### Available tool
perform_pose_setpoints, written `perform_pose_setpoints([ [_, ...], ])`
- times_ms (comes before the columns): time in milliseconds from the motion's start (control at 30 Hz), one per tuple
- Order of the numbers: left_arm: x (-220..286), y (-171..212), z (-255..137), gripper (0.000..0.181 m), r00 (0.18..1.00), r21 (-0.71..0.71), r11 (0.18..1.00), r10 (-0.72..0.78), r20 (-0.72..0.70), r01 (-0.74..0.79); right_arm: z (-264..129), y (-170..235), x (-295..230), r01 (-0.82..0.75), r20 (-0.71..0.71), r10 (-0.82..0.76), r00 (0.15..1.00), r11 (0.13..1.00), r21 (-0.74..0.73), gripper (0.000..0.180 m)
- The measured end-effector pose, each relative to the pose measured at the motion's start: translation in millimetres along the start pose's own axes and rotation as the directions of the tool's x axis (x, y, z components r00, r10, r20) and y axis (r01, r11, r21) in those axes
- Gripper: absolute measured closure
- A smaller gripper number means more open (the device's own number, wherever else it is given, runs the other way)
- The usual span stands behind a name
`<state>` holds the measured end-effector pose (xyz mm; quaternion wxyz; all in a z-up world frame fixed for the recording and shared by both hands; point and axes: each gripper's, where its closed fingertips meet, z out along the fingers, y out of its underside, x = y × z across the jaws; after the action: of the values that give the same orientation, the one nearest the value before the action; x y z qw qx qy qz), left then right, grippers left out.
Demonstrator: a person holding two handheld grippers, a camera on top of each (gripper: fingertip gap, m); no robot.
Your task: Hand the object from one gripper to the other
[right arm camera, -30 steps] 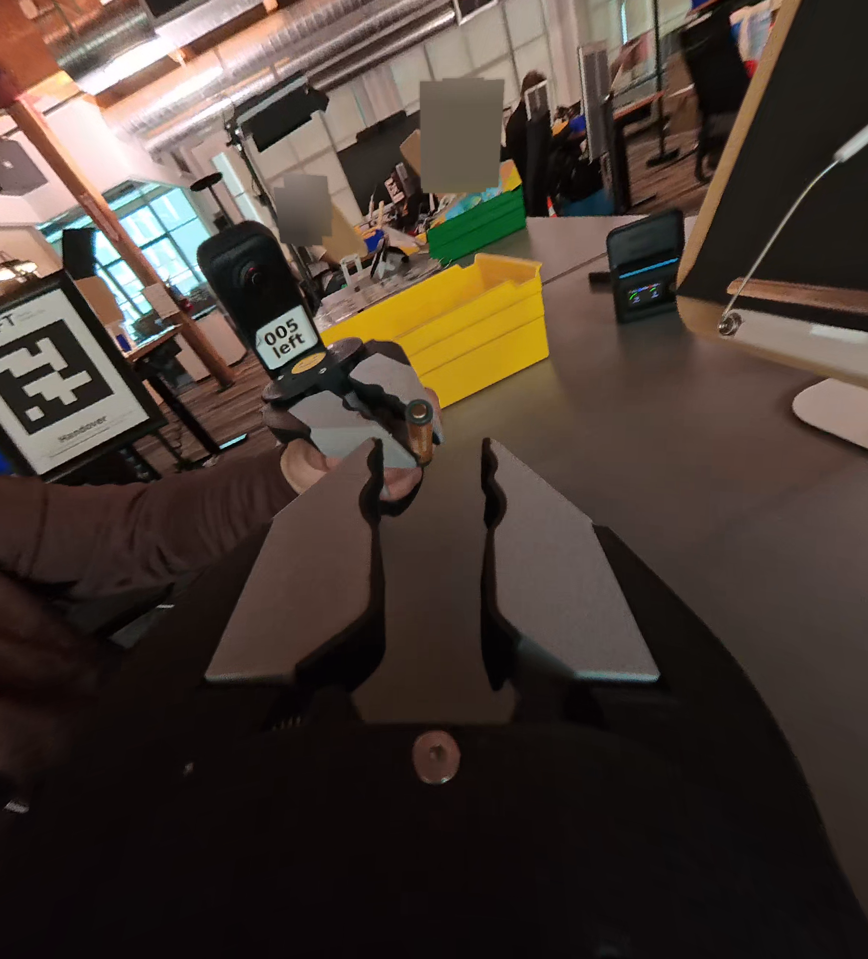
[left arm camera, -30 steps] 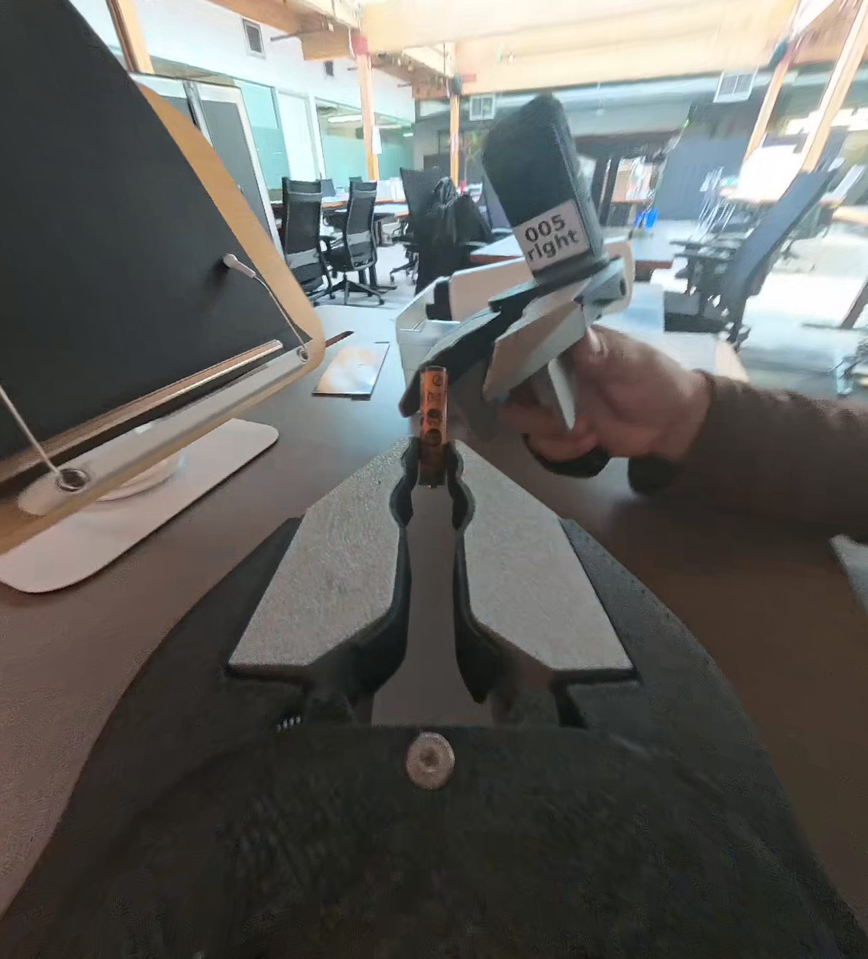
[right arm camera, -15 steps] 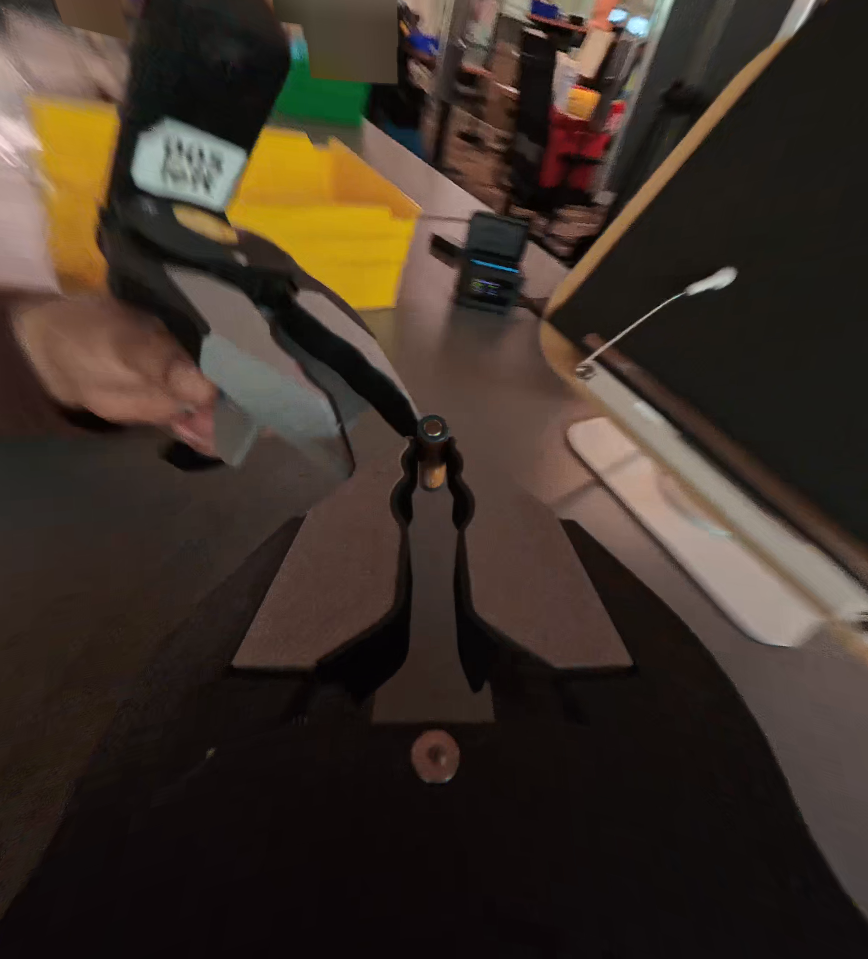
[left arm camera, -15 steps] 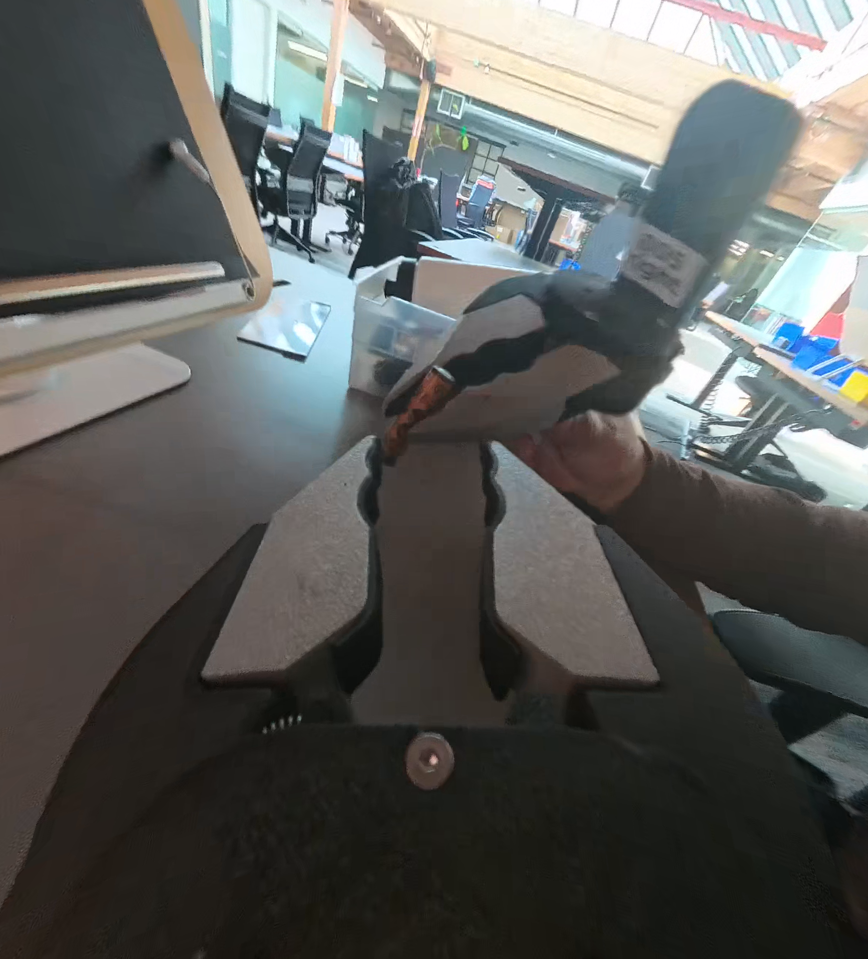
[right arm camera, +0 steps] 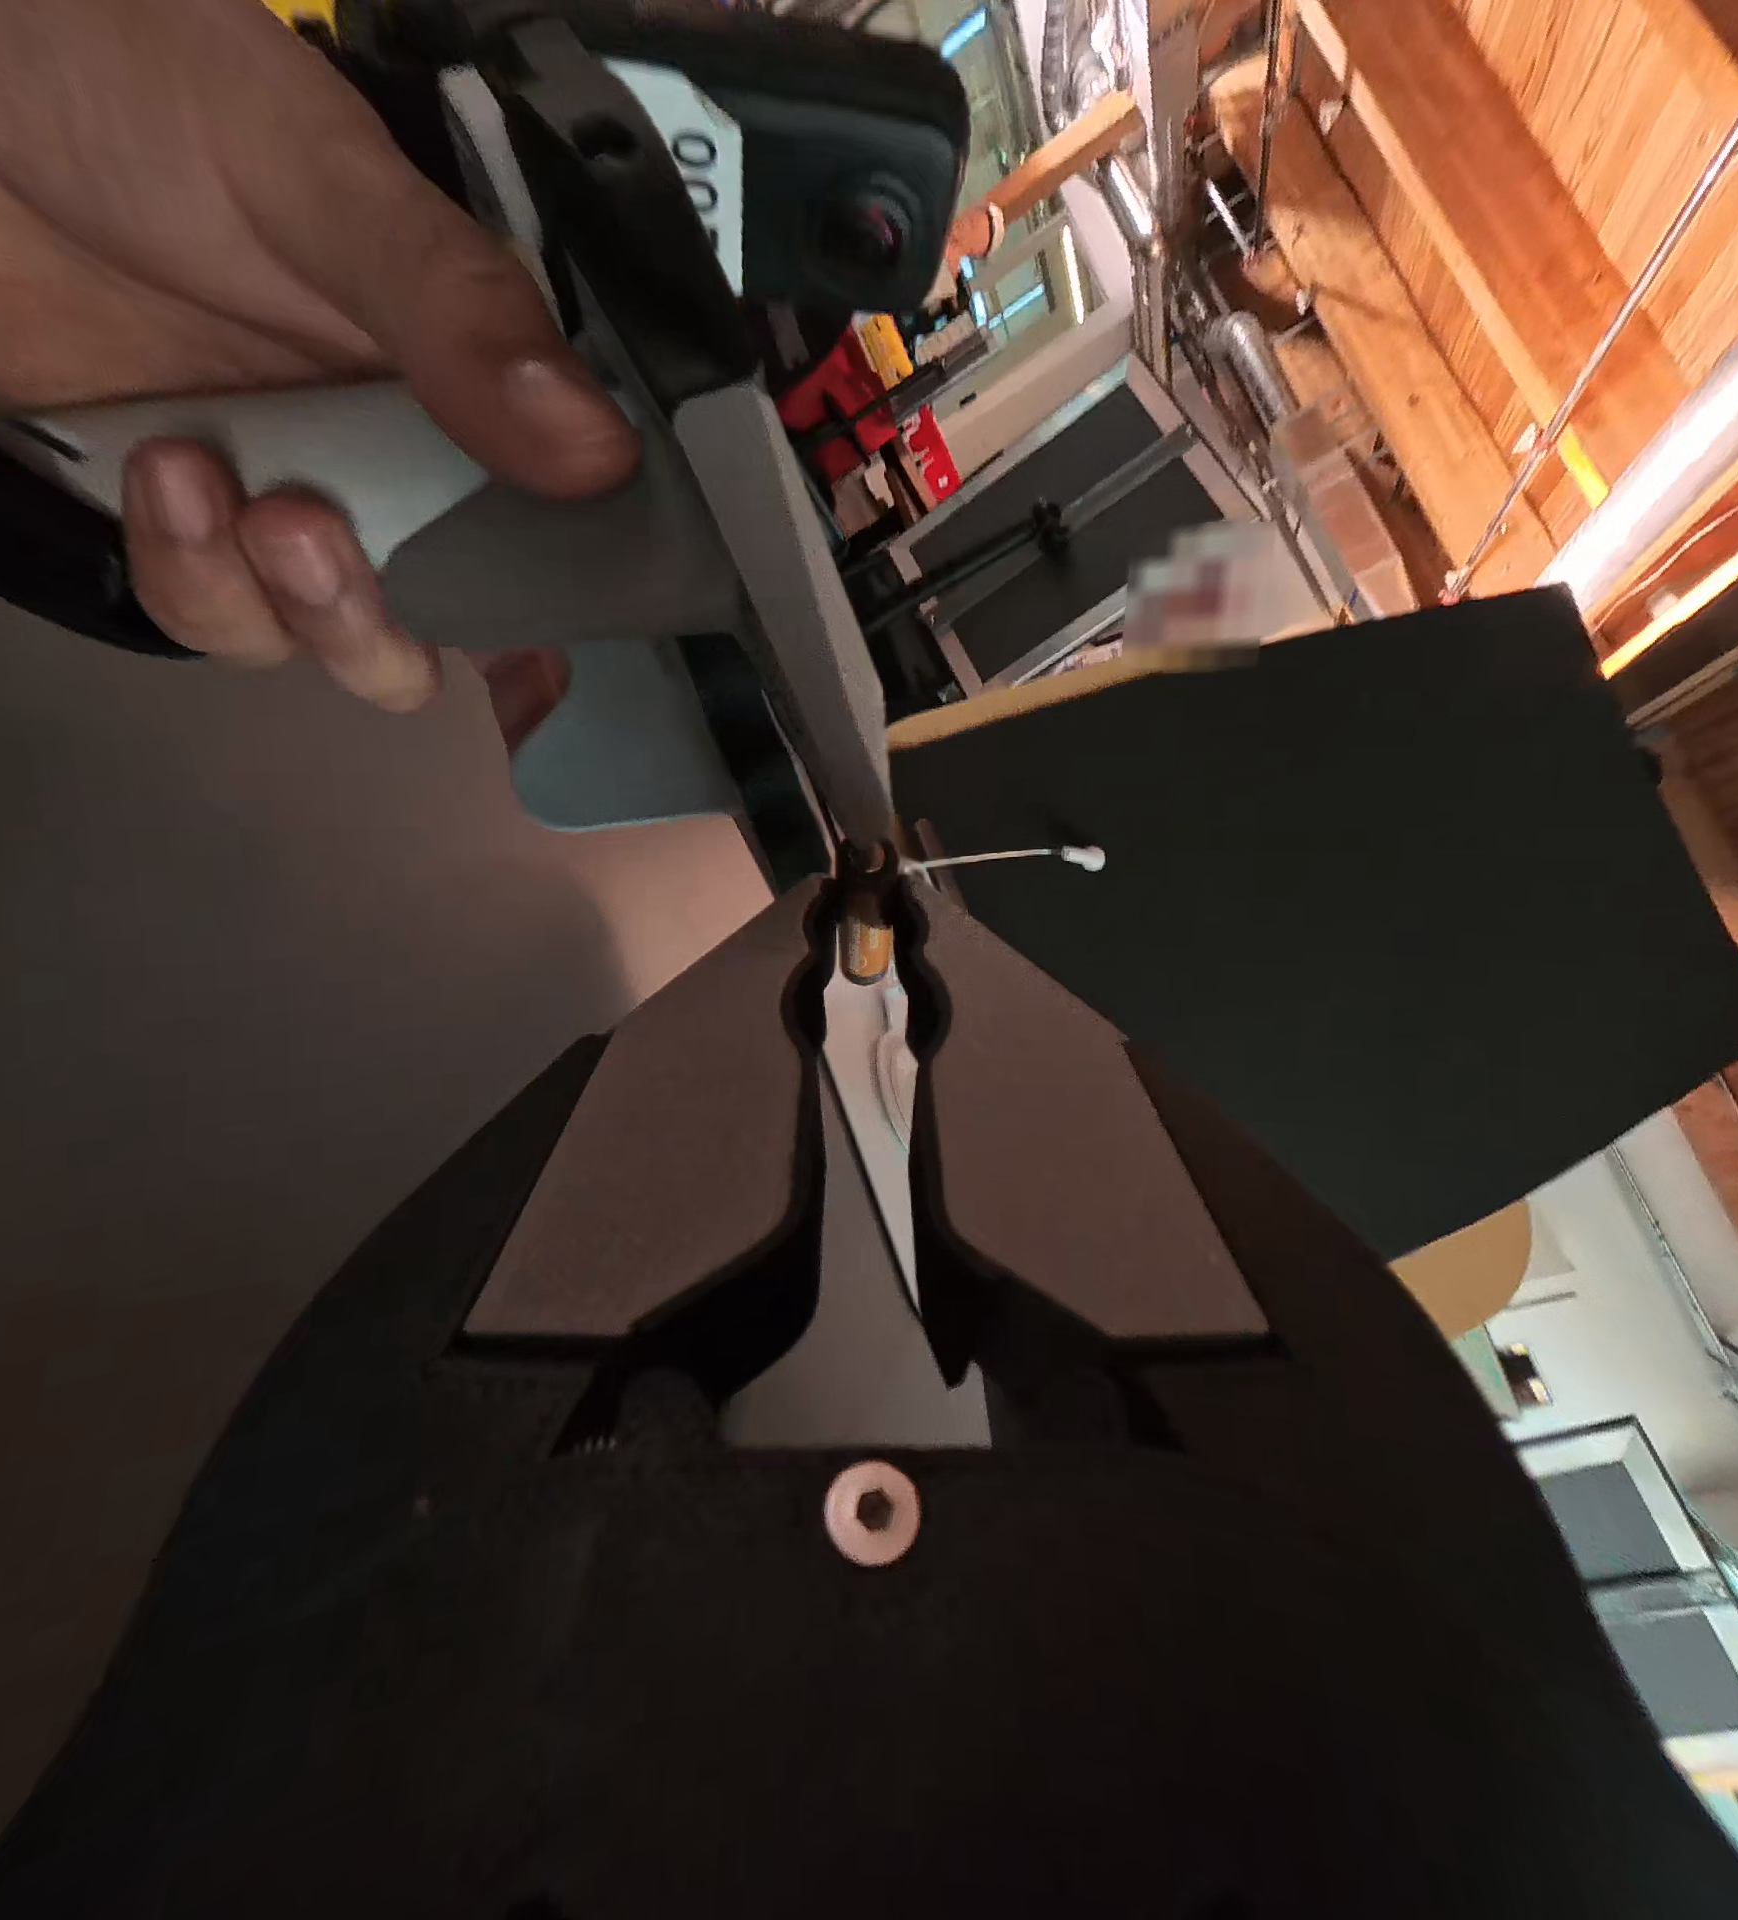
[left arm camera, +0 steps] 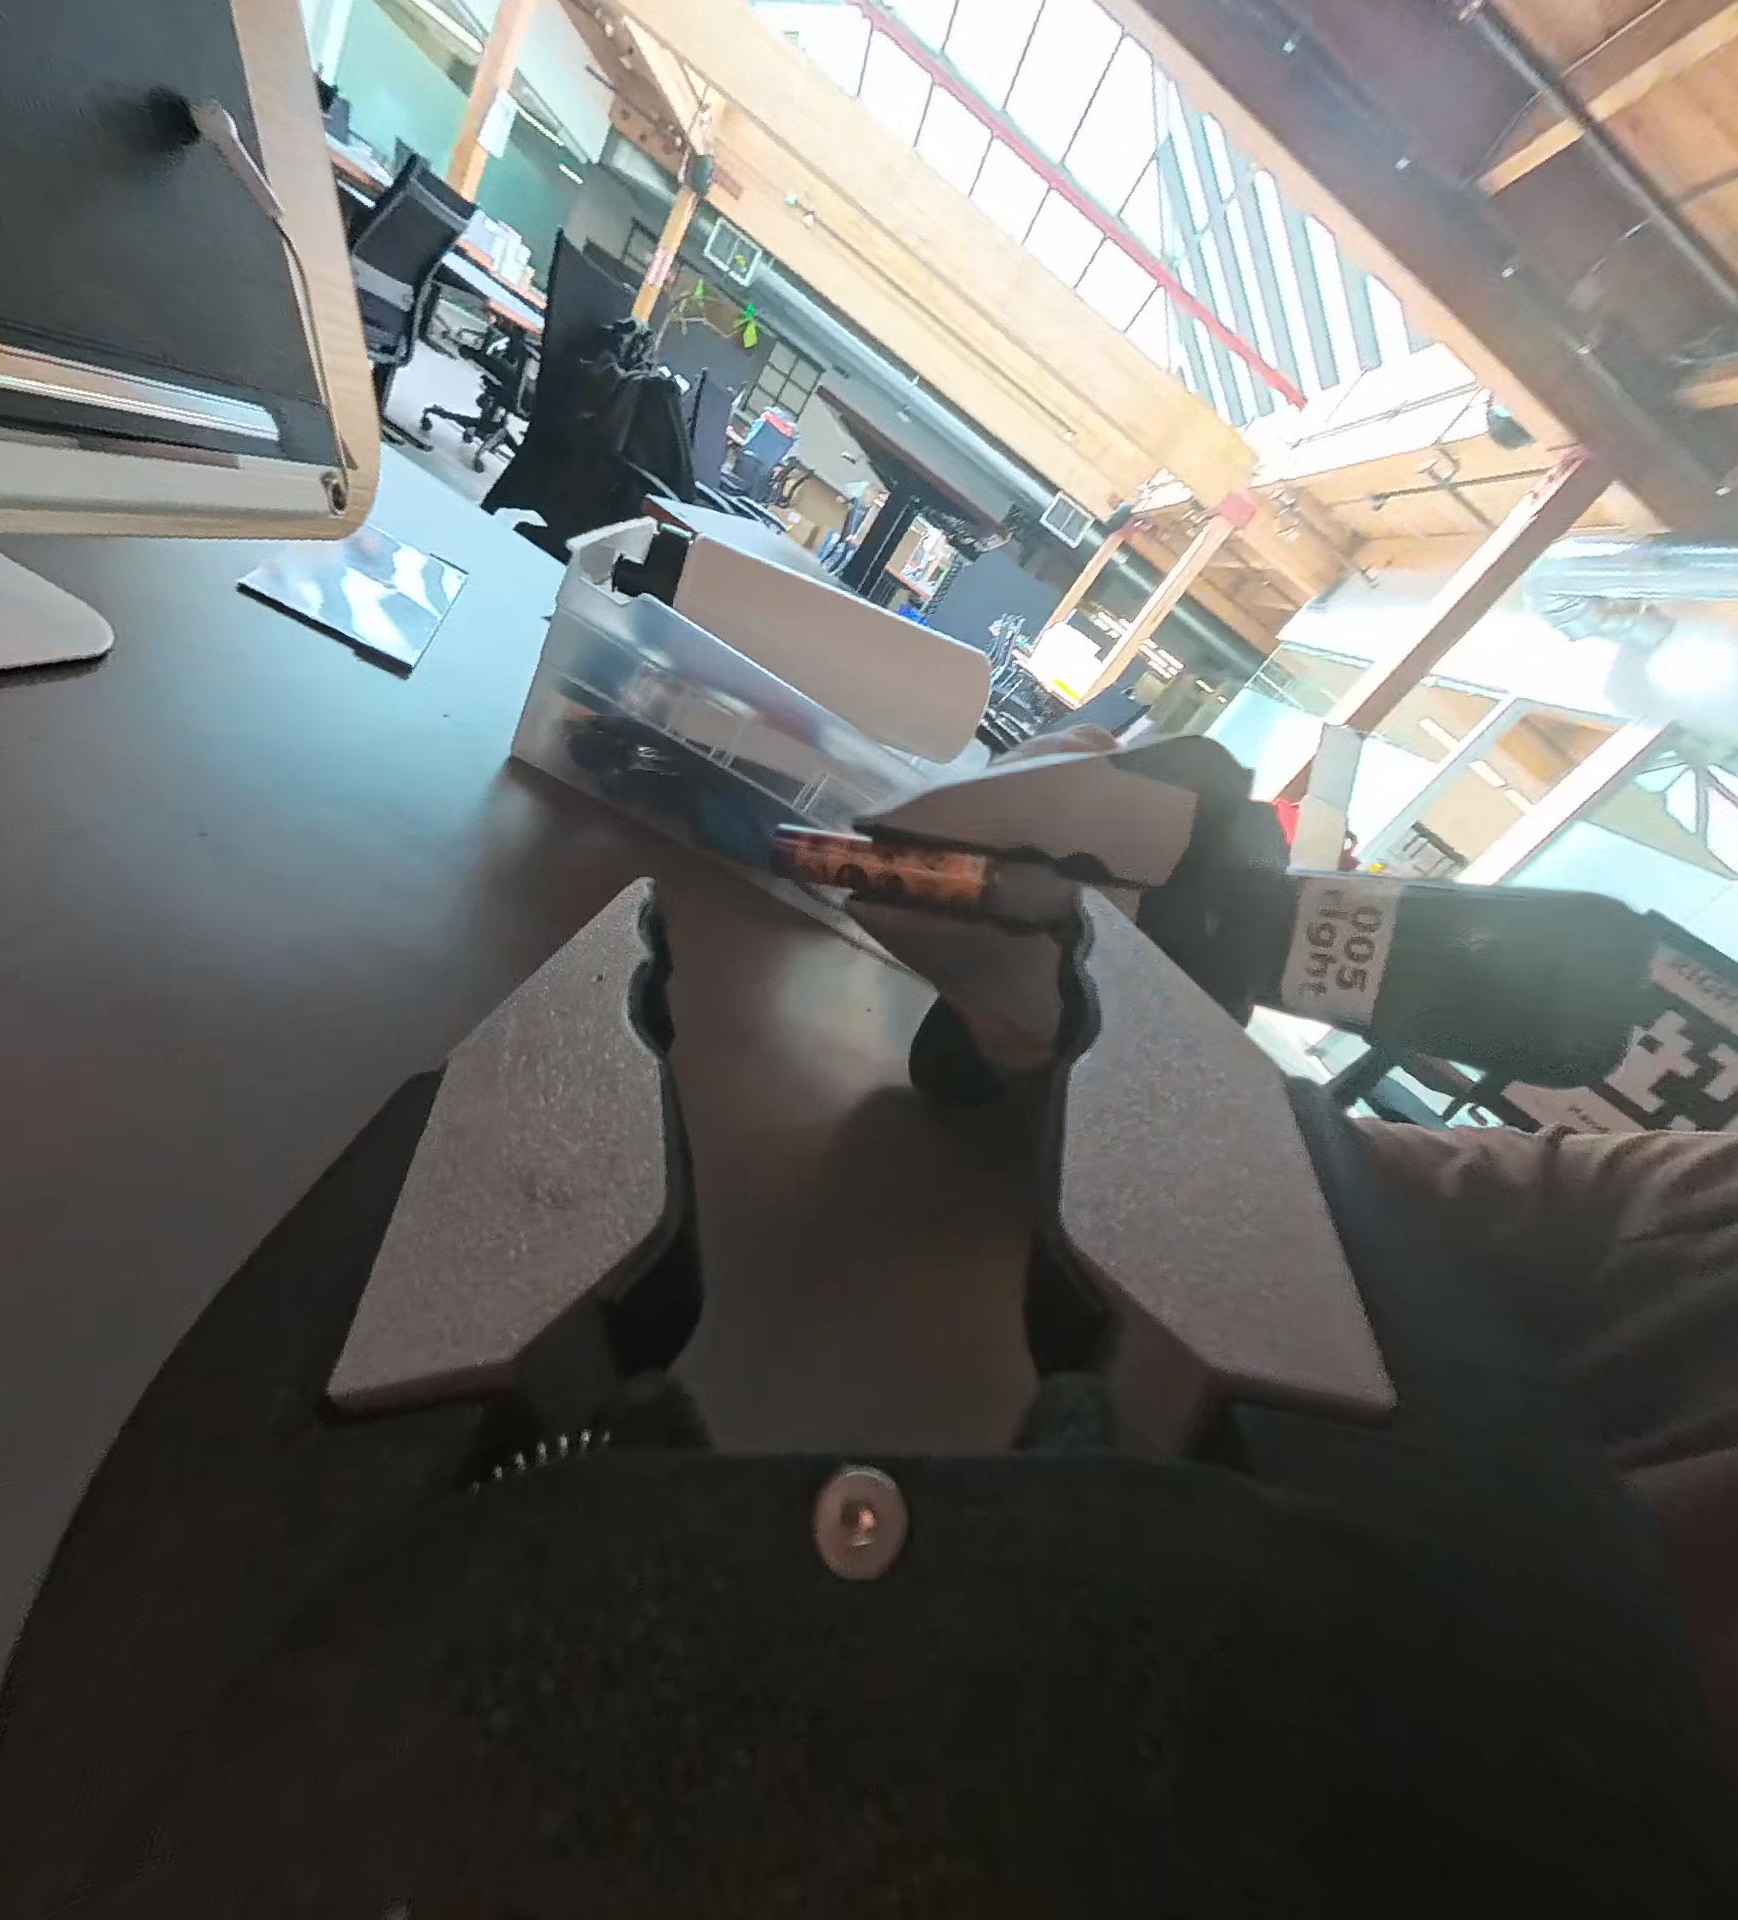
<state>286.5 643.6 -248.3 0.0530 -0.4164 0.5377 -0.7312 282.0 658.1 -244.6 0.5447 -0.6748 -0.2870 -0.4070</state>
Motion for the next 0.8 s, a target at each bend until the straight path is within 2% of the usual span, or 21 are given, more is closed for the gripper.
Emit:
perform_pose_setpoints([
  [167, 14.6, 1.5, 0.5, 0.124, 0.997, -0.011, 1.0, 0.014, -0.08, -0.015, -5.6, -17.9, -4.2, -0.074, 0.048, 0.07, 0.996, 0.993, 0.092, 0.172],
  [267, 22.4, 3.1, 1.3, 0.137, 0.993, -0.018, 0.999, 0.037, -0.115, -0.039, -7.0, -19.2, -4.5, -0.086, 0.058, 0.081, 0.995, 0.991, 0.099, 0.172],
  [433, 20.3, 7.8, 0.8, 0.137, 0.989, -0.05, 0.992, 0.114, -0.092, -0.119, -7.6, -17.4, -10.3, -0.146, 0.12, 0.135, 0.984, 0.985, 0.091, 0.17],
  [533, 15.4, 7.5, -2.1, 0.137, 0.974, -0.071, 0.972, 0.221, -0.041, -0.223, -9.6, -10.3, -19.2, -0.274, 0.263, 0.25, 0.932, 0.96, 0.058, 0.155],
  [600, 9.2, 5.0, -5.7, 0.136, 0.94, -0.095, 0.937, 0.341, 0.032, -0.337, -12.7, 1.3, -28.5, -0.411, 0.407, 0.385, 0.828, 0.911, -0.027, 0.155],
  [633, 9.7, 2.7, -7.2, 0.136, 0.904, -0.102, 0.904, 0.423, 0.058, -0.416, -12.6, 8.1, -27.8, -0.468, 0.435, 0.447, 0.782, 0.881, -0.064, 0.151],
  [700, 14.4, 0.3, -8.2, 0.137, 0.791, -0.128, 0.796, 0.604, 0.1, -0.592, -14.7, 15.5, -28.5, -0.598, 0.509, 0.574, 0.642, 0.79, -0.136, 0.147],
  [800, 17.0, 4.9, -6.6, 0.137, 0.519, -0.236, 0.54, 0.842, 0.15, -0.808, -28.4, -0.8, -24.9, -0.8, 0.675, 0.684, 0.276, 0.553, -0.232, 0.136],
])
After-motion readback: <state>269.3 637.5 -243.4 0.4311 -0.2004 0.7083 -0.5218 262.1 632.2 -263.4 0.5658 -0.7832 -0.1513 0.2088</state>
